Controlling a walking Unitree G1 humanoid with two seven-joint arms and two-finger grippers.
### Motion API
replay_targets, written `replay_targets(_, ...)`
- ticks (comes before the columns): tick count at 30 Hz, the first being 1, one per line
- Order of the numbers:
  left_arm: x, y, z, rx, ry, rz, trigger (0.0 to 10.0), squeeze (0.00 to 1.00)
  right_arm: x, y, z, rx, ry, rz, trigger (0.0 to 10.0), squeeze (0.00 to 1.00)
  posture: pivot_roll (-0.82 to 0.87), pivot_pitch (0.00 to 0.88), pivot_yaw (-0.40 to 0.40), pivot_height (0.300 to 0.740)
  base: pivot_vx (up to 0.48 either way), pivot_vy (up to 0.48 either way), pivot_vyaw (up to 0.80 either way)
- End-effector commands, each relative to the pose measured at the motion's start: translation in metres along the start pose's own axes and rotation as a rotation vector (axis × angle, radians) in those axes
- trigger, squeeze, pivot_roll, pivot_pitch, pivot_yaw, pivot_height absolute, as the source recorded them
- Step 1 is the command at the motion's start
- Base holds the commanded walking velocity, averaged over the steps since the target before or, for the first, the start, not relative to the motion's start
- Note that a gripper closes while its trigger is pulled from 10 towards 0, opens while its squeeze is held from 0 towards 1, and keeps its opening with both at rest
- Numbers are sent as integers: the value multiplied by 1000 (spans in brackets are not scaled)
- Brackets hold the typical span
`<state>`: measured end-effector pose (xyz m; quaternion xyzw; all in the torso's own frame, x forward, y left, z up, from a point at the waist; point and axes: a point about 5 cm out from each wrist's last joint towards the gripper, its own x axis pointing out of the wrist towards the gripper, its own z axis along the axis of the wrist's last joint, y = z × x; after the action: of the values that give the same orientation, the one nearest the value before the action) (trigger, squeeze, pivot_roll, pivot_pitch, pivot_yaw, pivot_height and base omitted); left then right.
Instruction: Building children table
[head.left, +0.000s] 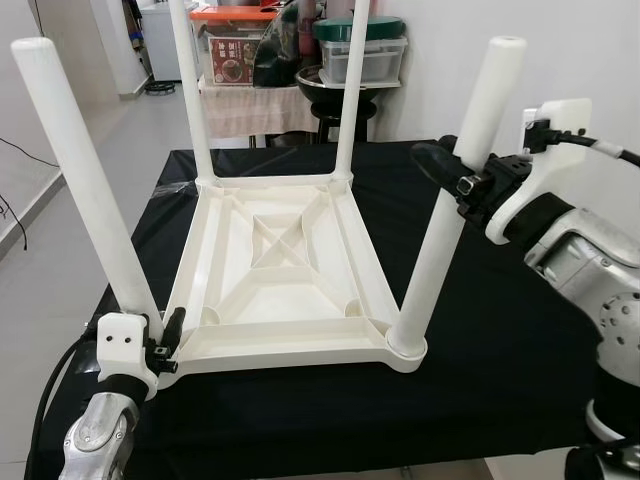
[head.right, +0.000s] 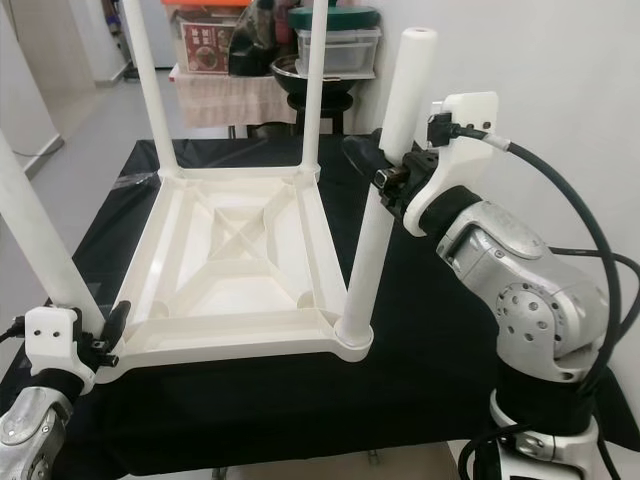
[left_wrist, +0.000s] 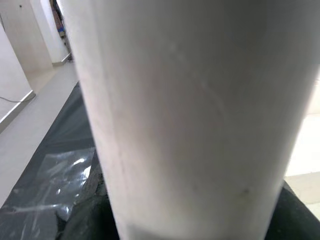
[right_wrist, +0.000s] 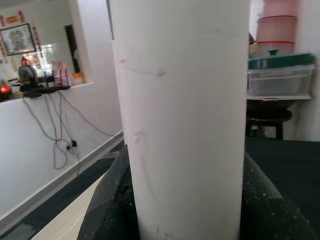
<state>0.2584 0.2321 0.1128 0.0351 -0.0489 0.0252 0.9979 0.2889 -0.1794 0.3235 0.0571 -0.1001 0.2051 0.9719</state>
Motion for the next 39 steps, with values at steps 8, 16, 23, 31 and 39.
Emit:
replay_targets(8,20,28,98,114,-280,39,2235,0,-11,-72,-23,43,59,-505,0,0,-2,20,-19,740,0,0,0)
replay_targets(16,47,46,272,225,-735,-23,10000,0,-4,-81,-69,186,184,-645,7529,0,58,0,-21,740,0,0,0)
replay_targets(23,49,6,383,259,-969,-252,10000,0,12,-39,-154,452,404,-654,10000,0,82,0,28,740,0,0,0)
replay_targets(31,67,-59,419,224,-912,-601,10000,0,28,-22,-211,762,496,-733,10000,0,102,0,86,740,0,0,0)
replay_targets(39,87,-134,409,216,-756,-1008,10000,1000,6,-31,-247,797,563,-873,10000,0,110,0,144,740,0,0,0)
